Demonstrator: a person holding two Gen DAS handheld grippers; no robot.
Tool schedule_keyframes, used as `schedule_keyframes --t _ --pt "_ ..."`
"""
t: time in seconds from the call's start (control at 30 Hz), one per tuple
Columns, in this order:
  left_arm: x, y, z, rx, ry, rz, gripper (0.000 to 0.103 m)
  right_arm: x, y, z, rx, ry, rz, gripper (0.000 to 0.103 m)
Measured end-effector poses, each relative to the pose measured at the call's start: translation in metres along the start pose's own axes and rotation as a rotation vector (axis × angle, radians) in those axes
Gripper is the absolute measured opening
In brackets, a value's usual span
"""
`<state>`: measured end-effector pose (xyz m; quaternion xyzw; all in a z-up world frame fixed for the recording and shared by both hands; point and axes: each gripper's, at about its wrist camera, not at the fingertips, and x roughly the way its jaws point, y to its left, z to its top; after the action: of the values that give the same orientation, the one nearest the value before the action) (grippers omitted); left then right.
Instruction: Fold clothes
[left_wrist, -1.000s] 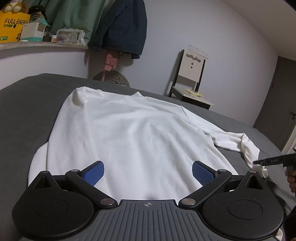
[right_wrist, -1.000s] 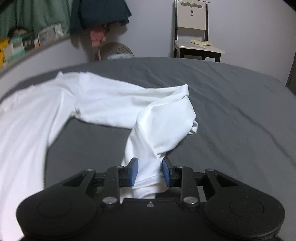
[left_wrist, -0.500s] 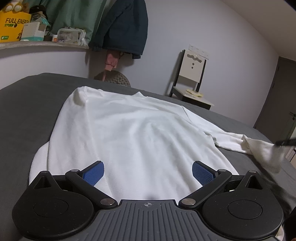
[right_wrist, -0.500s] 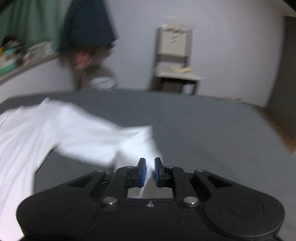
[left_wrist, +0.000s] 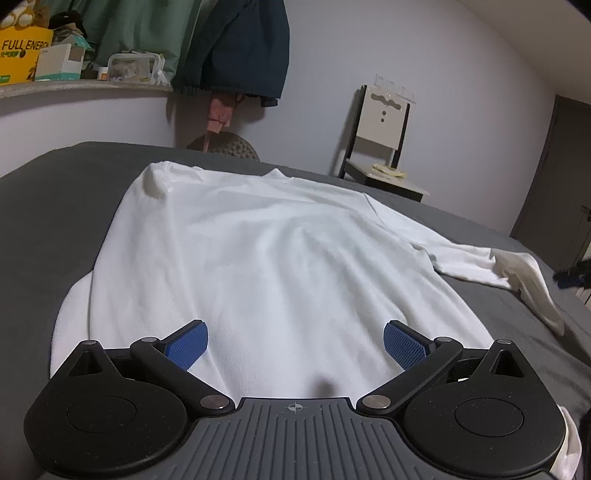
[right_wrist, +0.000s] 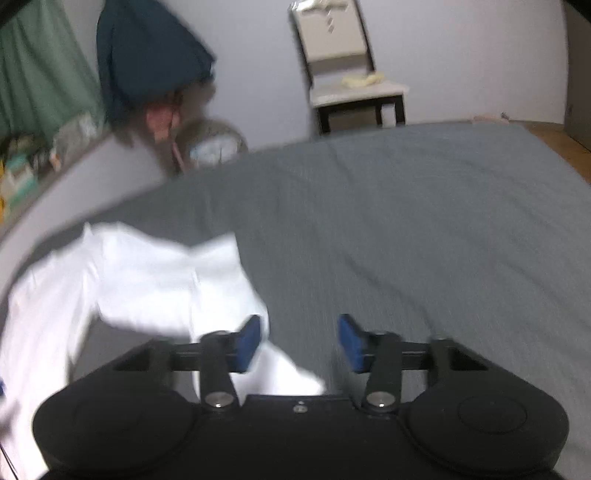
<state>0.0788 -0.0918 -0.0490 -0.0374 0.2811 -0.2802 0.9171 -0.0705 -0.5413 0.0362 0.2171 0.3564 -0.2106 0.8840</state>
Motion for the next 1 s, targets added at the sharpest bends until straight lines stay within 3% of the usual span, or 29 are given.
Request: schedule_keyframes --t 0.13,0.17,0.2,0.27,0.33,0.5,0.67,0.77,0.87,0.93,1.0 --pt "-0.001 -0.001 0.0 0.007 -0.001 -0.002 0.103 0.017 0.012 -0.025 -0.072 0.041 -0.032 0.038" --pt "-0.002 -0.001 0.0 0.007 -0.001 -0.003 0.103 0.021 0.017 -0.029 -0.089 0.04 -0.049 0.033" --pt "-0.002 -0.001 0.0 0.007 -0.002 -0.003 0.103 0.024 0.022 -0.031 -0.102 0.036 -0.071 0.017" --pt "-0.002 -0.001 0.0 0.005 -0.002 -0.003 0.103 0.025 0.028 -0.033 -0.106 0.006 -0.1 0.006" --pt "-0.002 0.0 -0.001 0.004 -0.002 -0.004 0.103 0.018 0.033 -0.031 -0.102 -0.052 -0.142 0.006" --pt "-0.002 -0.001 0.0 0.006 -0.001 -0.004 0.103 -0.009 0.012 0.001 -0.04 -0.242 -0.391 0.006" --pt "0.0 -0.003 -0.001 0.017 0.007 -0.003 0.103 0.017 -0.028 0.045 0.13 -0.212 -0.463 0.005" --pt "0.001 -0.002 -0.001 0.023 0.015 0.0 0.103 0.051 -0.036 0.054 0.124 -0.109 -0.509 0.005" --pt "0.001 -0.002 -0.002 0.025 0.02 0.0 0.103 0.063 -0.041 0.05 0.119 -0.058 -0.521 0.008" --pt "0.001 -0.002 -0.002 0.025 0.022 -0.002 0.103 0.063 -0.044 0.046 0.129 -0.055 -0.522 0.032" --pt "0.001 -0.002 -0.003 0.028 0.022 -0.005 0.103 0.042 -0.05 0.037 0.182 -0.113 -0.483 0.041"
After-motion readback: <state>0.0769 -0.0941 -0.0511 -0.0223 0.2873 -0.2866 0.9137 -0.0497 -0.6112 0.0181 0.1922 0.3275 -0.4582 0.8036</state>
